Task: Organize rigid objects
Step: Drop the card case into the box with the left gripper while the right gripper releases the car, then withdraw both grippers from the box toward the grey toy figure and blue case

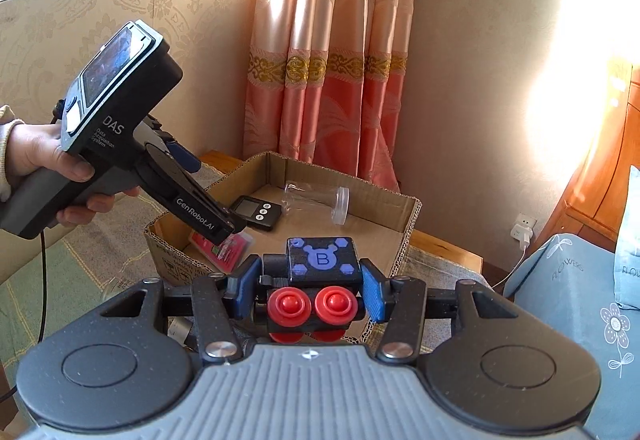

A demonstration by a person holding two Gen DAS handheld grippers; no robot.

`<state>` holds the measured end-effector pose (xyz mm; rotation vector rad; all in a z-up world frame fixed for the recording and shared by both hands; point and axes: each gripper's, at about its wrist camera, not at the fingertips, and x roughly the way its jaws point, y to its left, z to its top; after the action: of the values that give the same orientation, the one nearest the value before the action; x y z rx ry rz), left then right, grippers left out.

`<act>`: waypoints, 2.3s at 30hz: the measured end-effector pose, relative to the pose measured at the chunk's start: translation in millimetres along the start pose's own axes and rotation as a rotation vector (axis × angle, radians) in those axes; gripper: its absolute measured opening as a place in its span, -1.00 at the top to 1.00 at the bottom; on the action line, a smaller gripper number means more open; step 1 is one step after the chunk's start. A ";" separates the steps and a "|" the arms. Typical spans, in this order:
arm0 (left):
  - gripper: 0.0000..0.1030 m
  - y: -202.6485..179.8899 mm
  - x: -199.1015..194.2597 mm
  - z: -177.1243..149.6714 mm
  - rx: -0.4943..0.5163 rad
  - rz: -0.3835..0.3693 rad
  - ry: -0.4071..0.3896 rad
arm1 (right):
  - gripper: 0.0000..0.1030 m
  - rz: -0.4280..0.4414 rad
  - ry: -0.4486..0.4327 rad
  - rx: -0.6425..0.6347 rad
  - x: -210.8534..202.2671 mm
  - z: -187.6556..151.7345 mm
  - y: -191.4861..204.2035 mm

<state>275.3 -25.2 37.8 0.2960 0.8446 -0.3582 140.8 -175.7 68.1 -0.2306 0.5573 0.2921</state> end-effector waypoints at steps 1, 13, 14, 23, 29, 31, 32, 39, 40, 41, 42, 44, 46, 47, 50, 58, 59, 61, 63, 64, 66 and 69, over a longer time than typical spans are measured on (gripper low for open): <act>-0.81 1.2 -2.7 -2.1 -0.012 -0.006 -0.005 | -0.11 0.000 0.004 -0.004 1.4 0.0 0.7; -0.92 -0.4 -82.7 -62.2 -0.138 0.109 -0.171 | -0.11 -0.021 0.055 0.011 34.9 10.4 -4.2; -0.95 0.3 -87.9 -69.5 -0.164 0.106 -0.176 | -0.11 -0.028 0.064 0.016 40.1 13.2 -5.6; -0.97 -4.1 -105.0 -133.8 -0.228 0.181 -0.131 | -0.11 -0.073 0.140 0.061 94.1 40.2 -20.5; -0.97 -0.2 -106.1 -153.5 -0.218 0.199 -0.106 | -0.11 -0.088 0.186 0.085 131.4 63.3 -25.1; -0.97 3.0 -106.1 -157.4 -0.231 0.185 -0.106 | -0.11 -0.099 0.194 0.082 142.0 70.1 -24.5; -0.97 4.3 -106.1 -158.2 -0.234 0.187 -0.105 | -0.11 -0.111 0.200 0.077 148.9 74.8 -24.1; -0.97 17.4 -110.8 -165.7 -0.285 0.193 -0.120 | -0.99 -0.148 0.184 0.101 159.8 81.0 -22.7; -0.97 18.7 -111.6 -167.1 -0.287 0.194 -0.122 | -1.00 -0.146 0.178 0.105 155.9 79.4 -21.0; -0.97 19.7 -112.0 -167.8 -0.289 0.193 -0.120 | -1.00 -0.143 0.172 0.105 151.8 77.6 -19.1; -0.97 20.2 -112.3 -168.3 -0.289 0.191 -0.117 | -1.00 -0.137 0.170 0.101 147.9 76.2 -17.2; -0.97 20.1 -112.6 -169.0 -0.286 0.191 -0.113 | -1.00 -0.138 0.162 0.093 137.5 71.9 -12.3; -0.97 17.6 -113.0 -168.3 -0.282 0.192 -0.112 | -1.00 -0.145 0.159 0.094 127.4 67.1 -9.2; -0.97 16.6 -113.3 -168.6 -0.280 0.190 -0.113 | -1.00 -0.148 0.163 0.100 123.1 64.3 -8.3; -0.97 12.5 -114.2 -170.6 -0.272 0.185 -0.108 | -1.00 -0.147 0.172 0.123 110.0 55.2 -5.5; -0.97 5.8 -113.5 -178.1 -0.259 0.184 -0.082 | -1.00 -0.143 0.198 0.184 80.0 16.7 11.1; -0.97 5.3 -113.5 -179.0 -0.257 0.185 -0.079 | -1.00 -0.138 0.202 0.193 77.4 10.1 14.8; -0.97 4.7 -112.9 -181.0 -0.252 0.181 -0.075 | -1.00 -0.122 0.221 0.210 75.7 -2.6 22.9; -0.97 4.2 -111.4 -182.5 -0.250 0.180 -0.067 | -1.00 -0.095 0.245 0.228 77.1 -15.5 30.4; -0.97 4.0 -110.6 -183.0 -0.249 0.178 -0.064 | -1.00 -0.081 0.261 0.231 79.3 -22.1 35.3; -0.97 3.8 -107.7 -184.8 -0.247 0.170 -0.056 | -1.00 -0.073 0.283 0.231 85.2 -31.9 42.9; -0.97 2.8 -102.4 -187.5 -0.244 0.161 -0.040 | -1.00 -0.086 0.310 0.236 97.6 -41.5 49.2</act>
<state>88.1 70.3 -1.2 0.1275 0.8106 -0.1089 183.3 -121.5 -26.4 -0.0708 0.8797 0.1046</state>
